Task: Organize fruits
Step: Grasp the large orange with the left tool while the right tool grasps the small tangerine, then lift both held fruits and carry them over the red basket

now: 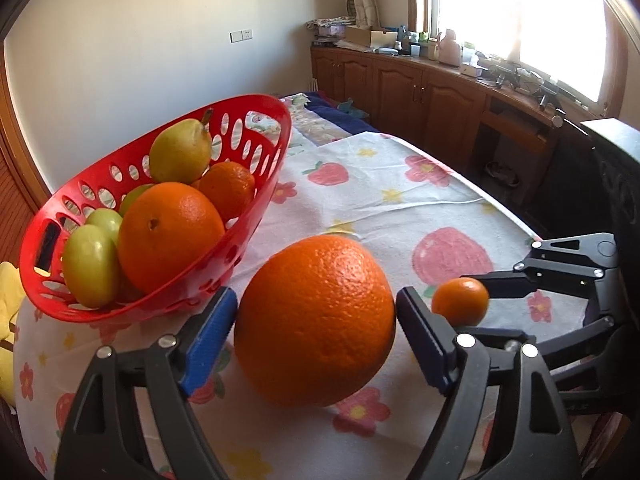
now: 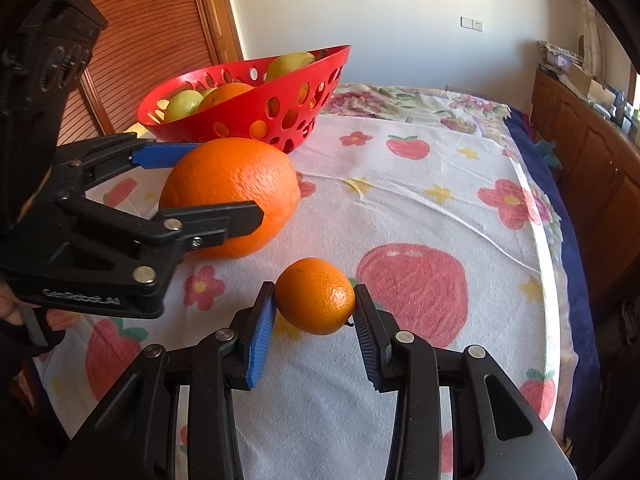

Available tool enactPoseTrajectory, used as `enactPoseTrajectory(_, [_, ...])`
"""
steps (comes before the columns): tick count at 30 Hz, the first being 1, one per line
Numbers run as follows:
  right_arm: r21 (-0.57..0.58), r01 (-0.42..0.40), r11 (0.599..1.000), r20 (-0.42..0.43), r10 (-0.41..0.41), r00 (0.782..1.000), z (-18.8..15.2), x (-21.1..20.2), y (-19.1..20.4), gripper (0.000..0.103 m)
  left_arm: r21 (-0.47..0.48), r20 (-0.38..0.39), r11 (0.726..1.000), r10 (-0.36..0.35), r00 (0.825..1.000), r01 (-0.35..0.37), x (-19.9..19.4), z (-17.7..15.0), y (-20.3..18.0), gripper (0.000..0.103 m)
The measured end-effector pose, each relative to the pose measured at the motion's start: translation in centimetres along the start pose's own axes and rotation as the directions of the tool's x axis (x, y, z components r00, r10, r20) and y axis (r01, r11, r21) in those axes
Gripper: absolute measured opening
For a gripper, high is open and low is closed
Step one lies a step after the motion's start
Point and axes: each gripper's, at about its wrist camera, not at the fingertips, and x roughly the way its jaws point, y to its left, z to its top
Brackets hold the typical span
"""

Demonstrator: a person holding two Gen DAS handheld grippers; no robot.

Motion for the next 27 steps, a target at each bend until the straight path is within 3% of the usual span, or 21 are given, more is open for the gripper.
enactPoseTrajectory(6, [-0.003, -0.001, 1.0, 0.001, 0.001, 1.0, 0.1, 0.0, 0.1, 0.038, -0.008, -0.036, 1.0, 0.002, 0.999, -0.002, 1.1, -0.1, 0.4, 0.084])
enactPoseTrajectory(10, [-0.001, -0.001, 1.0, 0.002, 0.001, 1.0, 0.1, 0.0, 0.1, 0.039, -0.028, -0.05, 0.999, -0.039, 0.998, 0.037, 1.7, -0.5, 0.8, 0.083])
enactPoseTrajectory(27, [-0.004, 0.01, 1.0, -0.006, -0.01, 1.0, 0.4, -0.1, 1.1, 0.039, -0.074, 0.003, 0.993, -0.091, 0.996, 0.091, -1.7, -2.6, 2.0, 0.081])
